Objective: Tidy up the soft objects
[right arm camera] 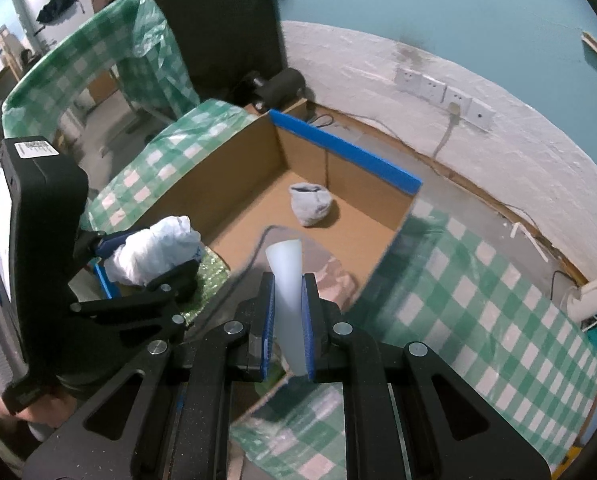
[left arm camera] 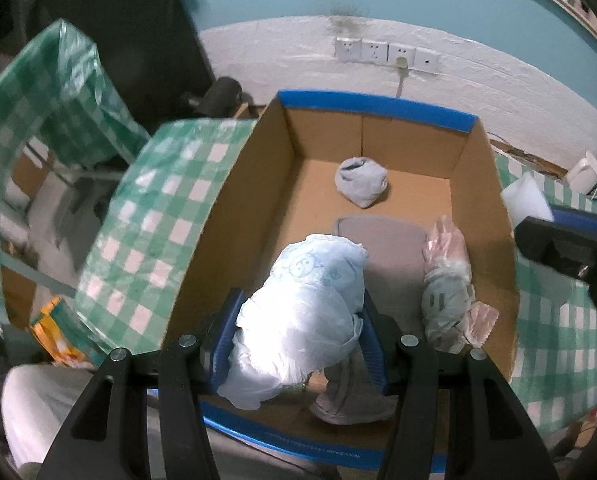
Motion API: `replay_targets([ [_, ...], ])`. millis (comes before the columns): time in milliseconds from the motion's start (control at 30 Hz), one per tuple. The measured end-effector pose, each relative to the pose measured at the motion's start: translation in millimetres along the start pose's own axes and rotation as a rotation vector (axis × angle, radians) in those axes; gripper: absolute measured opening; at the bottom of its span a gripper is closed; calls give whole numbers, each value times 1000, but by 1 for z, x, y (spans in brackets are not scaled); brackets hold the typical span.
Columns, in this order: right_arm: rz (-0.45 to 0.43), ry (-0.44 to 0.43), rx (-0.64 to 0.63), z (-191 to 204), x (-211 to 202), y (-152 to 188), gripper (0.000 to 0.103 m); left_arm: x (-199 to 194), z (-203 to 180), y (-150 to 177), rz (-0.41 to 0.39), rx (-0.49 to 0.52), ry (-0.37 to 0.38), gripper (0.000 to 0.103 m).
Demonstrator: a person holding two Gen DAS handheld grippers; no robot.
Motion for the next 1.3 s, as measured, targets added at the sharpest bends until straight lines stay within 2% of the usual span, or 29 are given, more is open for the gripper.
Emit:
replay_targets([
  [200, 33, -38, -2, 12, 24, -3, 12, 12, 11, 6, 35, -33, -10, 56],
  [233, 36, -42, 0, 13, 26, -3, 13, 13, 12, 7, 39, -42, -6, 60],
  [300, 40, -53, 8, 15, 31, -3, 20, 14, 15, 9, 42, -49, -2, 63],
  [433, 40, -55, 13, 17, 33, -4, 22, 12, 21, 11, 39, -52, -17, 74],
  [467, 38, -54, 15, 16, 32, -4, 24, 12, 22, 10, 40, -56, -19, 75],
  [500, 37, -52, 18, 16, 32, -4, 31, 10, 23, 11, 42, -60, -18, 77],
  [633, 23, -37, 36, 11, 27, -6, 38, 0, 27, 10, 29, -67, -26, 80],
  [733, 7, -23, 51, 6, 18, -7, 42, -12, 27, 9, 4, -58, -27, 82],
  [800, -4, -4, 56, 4, 10, -7, 53, -21, 26, 7, -12, -55, -13, 87],
  [867, -21, 16, 60, 2, 0, -7, 56, -28, 25, 5, -28, -56, 0, 87],
  [1000, -50, 35, 67, -1, -20, -7, 59, -41, 22, 3, -42, -55, 9, 91],
  [1100, -71, 46, 84, -7, -35, -5, 60, -51, 16, 1, -71, -30, -1, 92],
  [1300, -87, 79, 109, -18, -58, 6, 61, -65, 2, -1, -101, 9, 33, 92],
])
Point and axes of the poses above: each gripper's, at about its wrist camera, not at the fingertips, and x roughly the way its jaws point, z to its left, y to its underside, the point moved 5 cm from there along x, roughly the way its jaws point, and after that the axes turned 5 degrees about -z, right-handed, at the moved point
